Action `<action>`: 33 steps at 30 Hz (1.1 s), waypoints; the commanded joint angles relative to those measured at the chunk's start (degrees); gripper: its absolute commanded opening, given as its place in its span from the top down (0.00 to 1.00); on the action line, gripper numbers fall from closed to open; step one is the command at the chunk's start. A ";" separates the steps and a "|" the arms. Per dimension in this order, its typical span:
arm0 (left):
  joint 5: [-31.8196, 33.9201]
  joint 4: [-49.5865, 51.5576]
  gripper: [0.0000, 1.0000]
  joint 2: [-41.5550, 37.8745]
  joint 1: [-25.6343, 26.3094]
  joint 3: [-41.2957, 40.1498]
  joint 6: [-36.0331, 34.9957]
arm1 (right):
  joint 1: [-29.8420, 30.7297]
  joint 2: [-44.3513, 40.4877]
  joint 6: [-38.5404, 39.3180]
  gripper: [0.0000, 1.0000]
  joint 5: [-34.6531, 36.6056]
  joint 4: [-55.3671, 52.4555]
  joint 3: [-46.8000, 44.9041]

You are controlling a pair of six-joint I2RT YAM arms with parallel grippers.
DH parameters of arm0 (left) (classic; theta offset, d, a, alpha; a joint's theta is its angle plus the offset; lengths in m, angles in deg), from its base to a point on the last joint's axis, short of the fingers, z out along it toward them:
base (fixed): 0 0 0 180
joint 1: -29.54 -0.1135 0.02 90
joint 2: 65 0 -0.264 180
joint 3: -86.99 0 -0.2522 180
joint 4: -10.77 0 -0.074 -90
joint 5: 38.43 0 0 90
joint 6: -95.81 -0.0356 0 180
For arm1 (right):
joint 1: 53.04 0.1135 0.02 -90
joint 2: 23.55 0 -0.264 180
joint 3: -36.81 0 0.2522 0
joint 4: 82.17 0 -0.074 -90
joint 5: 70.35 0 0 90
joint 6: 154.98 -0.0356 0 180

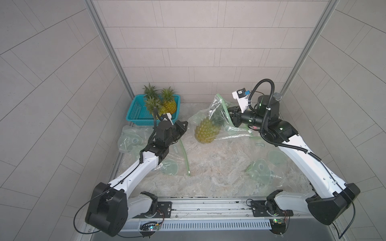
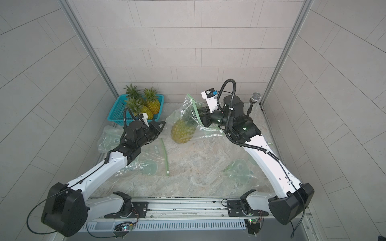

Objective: Open the zip-top bag and take out the pineapple
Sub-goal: Pick up the pineapple from the zipper food storage bag.

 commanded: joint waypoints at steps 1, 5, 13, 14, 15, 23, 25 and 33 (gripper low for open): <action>2.29 2.37 1.00 -1.40 0.19 -0.79 -3.22 | 0.21 -3.43 -0.83 1.00 -0.43 8.67 0.69; 3.38 6.04 1.00 -1.46 0.17 -0.65 -8.12 | 0.16 -4.91 -0.32 1.00 0.24 9.77 -0.80; 6.93 7.48 1.00 -2.72 -0.10 -4.53 -13.77 | 0.18 -9.10 -0.35 1.00 2.83 14.72 -5.40; 7.29 7.71 1.00 -3.26 -0.19 -5.07 -14.33 | 0.23 -9.71 -0.41 1.00 2.96 15.39 -5.99; 7.55 7.81 1.00 -3.63 -0.34 -5.46 -15.06 | 0.22 -10.31 -0.61 1.00 3.08 16.09 -6.69; 6.19 9.38 1.00 -3.36 -1.08 -5.78 -18.94 | 0.22 -13.95 -0.99 1.00 5.75 19.89 -9.90; 5.62 9.14 1.00 -2.73 -1.17 -5.68 -19.39 | 0.18 -14.72 -1.03 1.00 6.33 20.56 -10.44; 2.79 8.59 1.00 -0.70 -1.79 -4.99 -20.27 | 0.19 -16.44 -1.05 1.00 9.47 21.85 -11.63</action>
